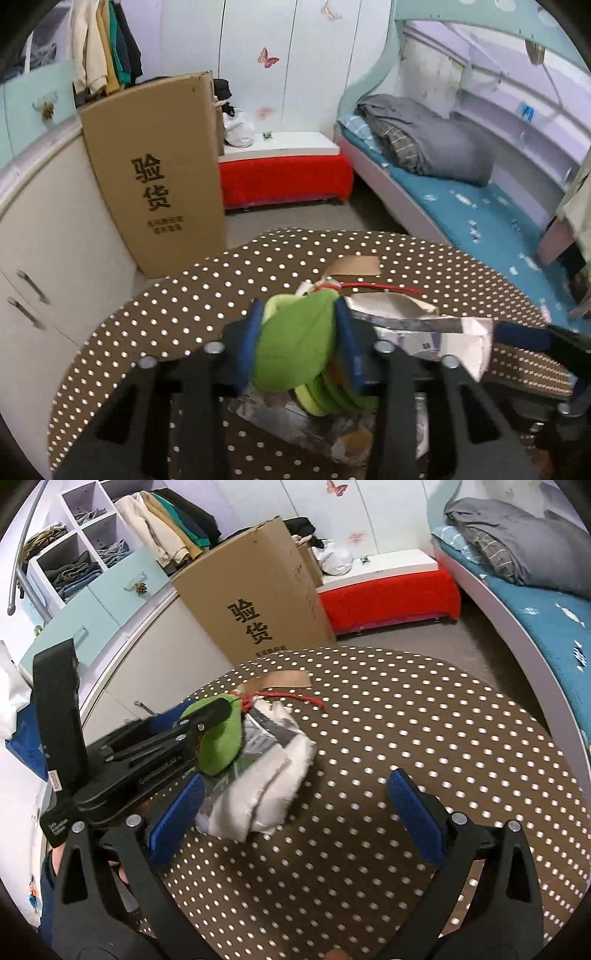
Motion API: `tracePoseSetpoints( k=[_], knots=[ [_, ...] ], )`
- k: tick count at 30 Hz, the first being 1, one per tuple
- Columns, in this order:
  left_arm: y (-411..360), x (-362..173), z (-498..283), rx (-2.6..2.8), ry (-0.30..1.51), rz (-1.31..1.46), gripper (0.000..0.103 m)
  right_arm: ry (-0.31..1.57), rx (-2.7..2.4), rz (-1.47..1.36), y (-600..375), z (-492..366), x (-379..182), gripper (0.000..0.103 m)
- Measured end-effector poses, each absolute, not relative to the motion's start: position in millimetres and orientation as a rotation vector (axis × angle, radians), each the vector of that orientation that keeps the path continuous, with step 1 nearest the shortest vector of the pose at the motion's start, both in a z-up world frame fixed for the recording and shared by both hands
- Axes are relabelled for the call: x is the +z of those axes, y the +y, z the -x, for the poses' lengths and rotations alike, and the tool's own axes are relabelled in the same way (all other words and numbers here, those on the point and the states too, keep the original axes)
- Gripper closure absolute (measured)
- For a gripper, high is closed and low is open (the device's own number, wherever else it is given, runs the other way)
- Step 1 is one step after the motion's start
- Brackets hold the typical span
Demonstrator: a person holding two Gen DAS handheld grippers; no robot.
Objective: Collect trash
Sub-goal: 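Grasp the green gloves with the left tool while the right tool grasps the newspaper bundle, then carry the gloves and newspaper bundle over the bin and open both tools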
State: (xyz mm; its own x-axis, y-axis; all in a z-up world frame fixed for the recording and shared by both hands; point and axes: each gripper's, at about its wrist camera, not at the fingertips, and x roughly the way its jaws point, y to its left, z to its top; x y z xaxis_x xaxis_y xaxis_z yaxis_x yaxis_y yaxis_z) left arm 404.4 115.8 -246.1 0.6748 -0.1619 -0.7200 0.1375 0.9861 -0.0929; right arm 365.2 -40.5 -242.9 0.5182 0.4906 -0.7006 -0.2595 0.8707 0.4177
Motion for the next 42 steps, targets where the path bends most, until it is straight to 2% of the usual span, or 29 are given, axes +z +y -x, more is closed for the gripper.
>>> tracePoseSetpoints(
  k=[2, 5, 7, 8, 9, 12, 18, 24, 26, 42],
  knots=[
    [119, -245, -399, -0.164, 0.803, 0.04, 0.08, 0.926, 0.469, -0.281, -34, -370, -246, 0.006],
    [129, -246, -390, -0.143, 0.797, 0.067, 0.083, 0.946, 0.496, -0.305, -23, -376, -252, 0.007],
    [140, -245, -380, -0.114, 0.796, 0.091, 0.083, 0.966, 0.512, -0.321, -19, -377, -256, 0.025],
    [145, -244, -375, -0.105, 0.795, 0.104, 0.083, 0.975, 0.51, -0.326, -18, -378, -258, 0.055],
    [149, -243, -372, -0.098, 0.793, 0.111, 0.083, 0.989, 0.517, -0.339, -18, -378, -261, 0.07],
    [162, -240, -355, -0.072, 0.787, 0.137, 0.083, 0.976, 0.566, -0.399, -21, -368, -259, 0.081],
    [168, -231, -306, -0.053, 0.775, 0.162, 0.083, 0.924, 0.512, -0.369, -56, -321, -239, 0.085],
    [140, -226, -260, -0.09, 0.772, 0.158, 0.083, 0.874, 0.433, -0.347, -112, -268, -219, 0.089],
    [130, -226, -249, -0.105, 0.776, 0.163, 0.086, 0.852, 0.405, -0.361, -137, -248, -213, 0.09],
    [-30, -160, -193, -0.358, 0.689, 0.097, 0.089, 0.647, 0.227, -0.464, -277, -157, -162, 0.091]
  ],
)
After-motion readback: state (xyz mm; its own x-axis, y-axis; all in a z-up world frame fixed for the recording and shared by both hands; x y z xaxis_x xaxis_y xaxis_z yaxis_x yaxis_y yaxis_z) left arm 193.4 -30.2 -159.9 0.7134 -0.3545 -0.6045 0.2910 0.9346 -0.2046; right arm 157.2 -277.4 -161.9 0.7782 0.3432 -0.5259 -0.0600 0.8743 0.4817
